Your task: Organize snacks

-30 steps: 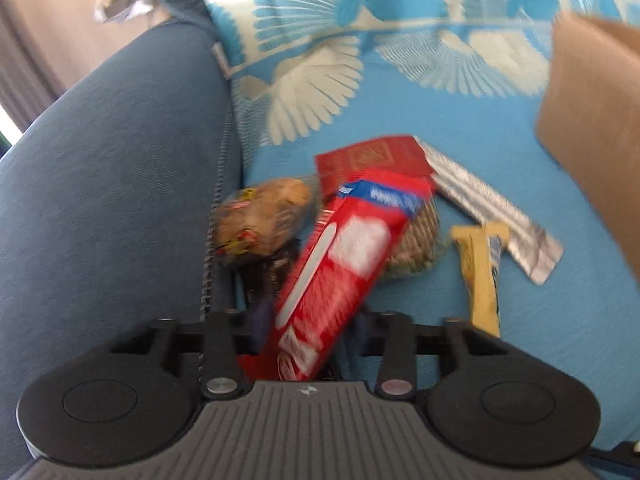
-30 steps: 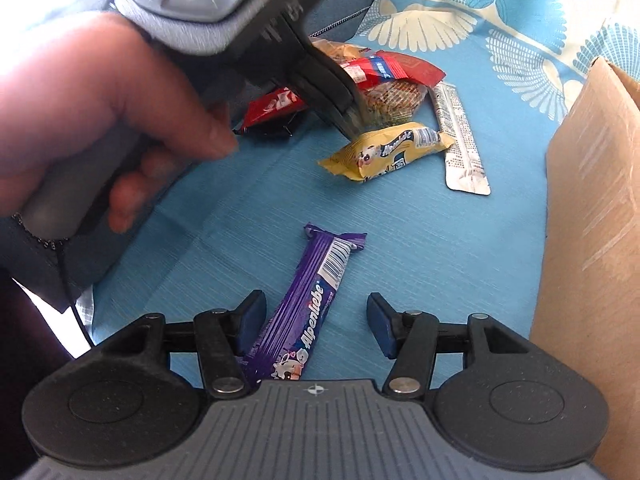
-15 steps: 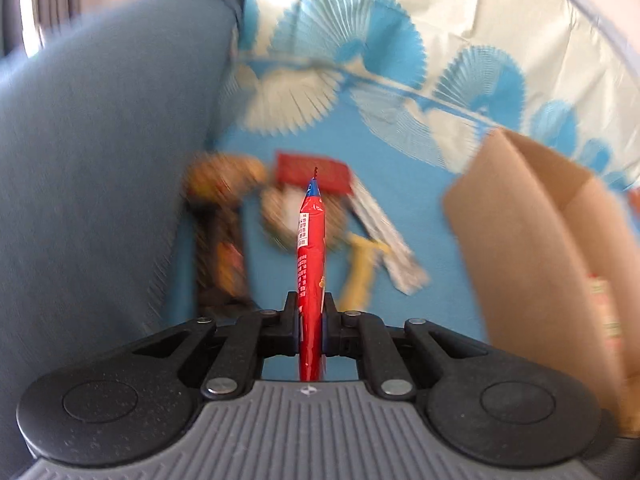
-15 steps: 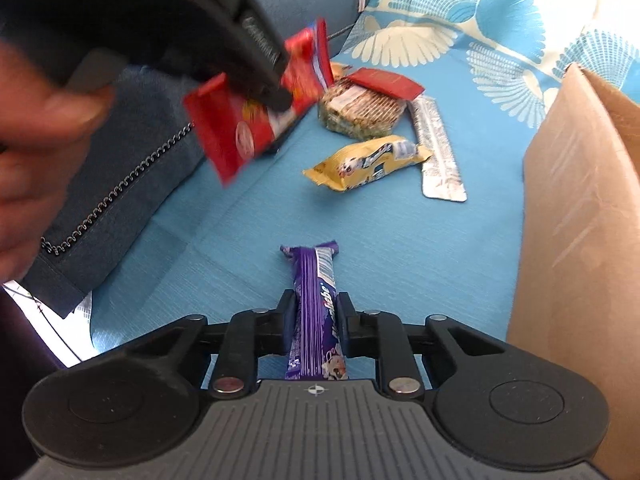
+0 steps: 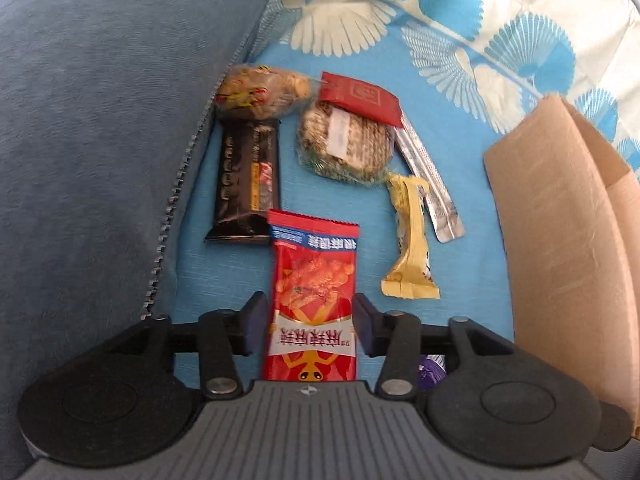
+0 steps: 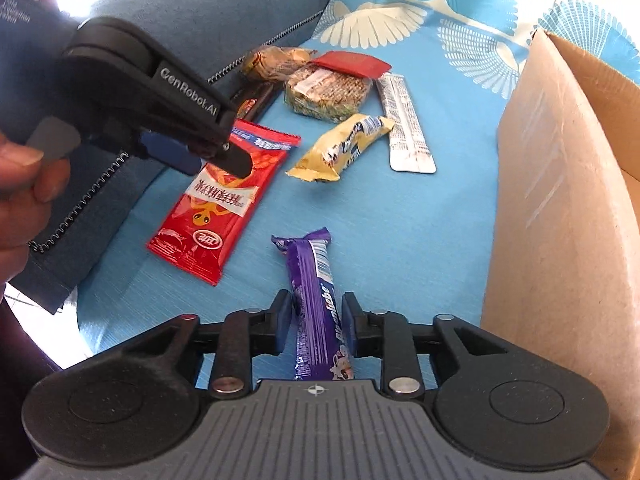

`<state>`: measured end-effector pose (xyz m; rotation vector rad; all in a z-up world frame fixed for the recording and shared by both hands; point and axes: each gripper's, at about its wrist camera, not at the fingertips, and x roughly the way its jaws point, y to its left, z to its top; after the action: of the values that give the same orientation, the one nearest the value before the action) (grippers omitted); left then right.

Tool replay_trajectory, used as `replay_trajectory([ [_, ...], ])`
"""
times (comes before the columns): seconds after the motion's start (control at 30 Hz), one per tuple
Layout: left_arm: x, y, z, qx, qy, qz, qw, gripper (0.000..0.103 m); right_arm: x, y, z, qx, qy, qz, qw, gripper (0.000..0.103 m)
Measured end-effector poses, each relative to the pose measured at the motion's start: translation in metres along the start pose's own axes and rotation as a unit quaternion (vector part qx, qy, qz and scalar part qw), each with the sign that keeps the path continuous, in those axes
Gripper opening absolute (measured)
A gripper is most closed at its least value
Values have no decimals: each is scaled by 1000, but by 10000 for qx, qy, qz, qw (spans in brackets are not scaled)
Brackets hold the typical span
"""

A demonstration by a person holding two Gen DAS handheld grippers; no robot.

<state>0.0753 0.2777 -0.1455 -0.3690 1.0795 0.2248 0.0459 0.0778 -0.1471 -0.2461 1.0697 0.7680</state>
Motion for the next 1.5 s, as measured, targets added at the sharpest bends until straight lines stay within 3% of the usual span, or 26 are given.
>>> replay_trajectory([
  [0.23,21,-22,-2,725,271,452,9960,76,6,1,0,-73,17,-29,10000,40],
  [0.5,29,-36,-6,1039,244,689,9919,78,8,1,-1,-108,-22,-46,9999,41],
  [0.6,27,-39,-7,1136,192,711,9908,72,7,3,-2,-208,-48,-38,9998,38],
  [0.7,26,-41,-5,1228,102,697,9899,54,5,5,-4,-342,-132,-22,9993,21],
  [0.83,21,-41,-4,1198,85,709,9902,50,-4,5,-2,-362,-392,-67,9986,19],
  [1.17,-25,-43,5,989,-618,576,9915,49,-49,-1,4,-401,-1481,-60,9881,18],
  [1.5,-71,-66,9,882,-1670,451,9810,49,-96,-20,6,-405,-2374,-76,9705,18],
])
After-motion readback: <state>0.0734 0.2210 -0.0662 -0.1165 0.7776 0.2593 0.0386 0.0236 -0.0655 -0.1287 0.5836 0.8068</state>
